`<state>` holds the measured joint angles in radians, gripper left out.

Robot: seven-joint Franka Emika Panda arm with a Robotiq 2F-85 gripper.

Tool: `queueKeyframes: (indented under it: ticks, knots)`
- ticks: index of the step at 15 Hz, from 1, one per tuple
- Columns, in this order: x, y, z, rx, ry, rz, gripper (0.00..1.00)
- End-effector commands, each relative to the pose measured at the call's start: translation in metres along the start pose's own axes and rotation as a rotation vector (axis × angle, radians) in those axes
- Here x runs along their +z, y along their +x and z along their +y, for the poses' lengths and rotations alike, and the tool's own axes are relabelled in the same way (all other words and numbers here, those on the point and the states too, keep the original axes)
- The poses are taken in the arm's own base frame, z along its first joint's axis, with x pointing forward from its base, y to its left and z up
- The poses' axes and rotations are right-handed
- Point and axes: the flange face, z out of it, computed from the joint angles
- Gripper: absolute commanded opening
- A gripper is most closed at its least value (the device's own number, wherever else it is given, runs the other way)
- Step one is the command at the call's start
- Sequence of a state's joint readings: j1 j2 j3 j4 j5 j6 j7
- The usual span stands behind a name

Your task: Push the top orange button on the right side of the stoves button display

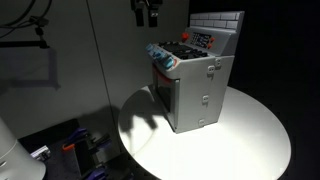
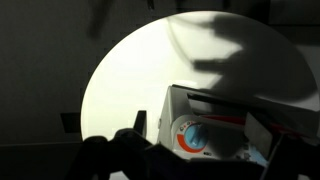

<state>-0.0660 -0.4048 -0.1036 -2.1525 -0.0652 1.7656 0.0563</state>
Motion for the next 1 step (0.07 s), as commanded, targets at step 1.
queueKeyframes:
  ticks: [1]
  knots:
    - [-0.0005, 0.0002, 0.0001, 0.000, 0.000, -0.001, 1.00]
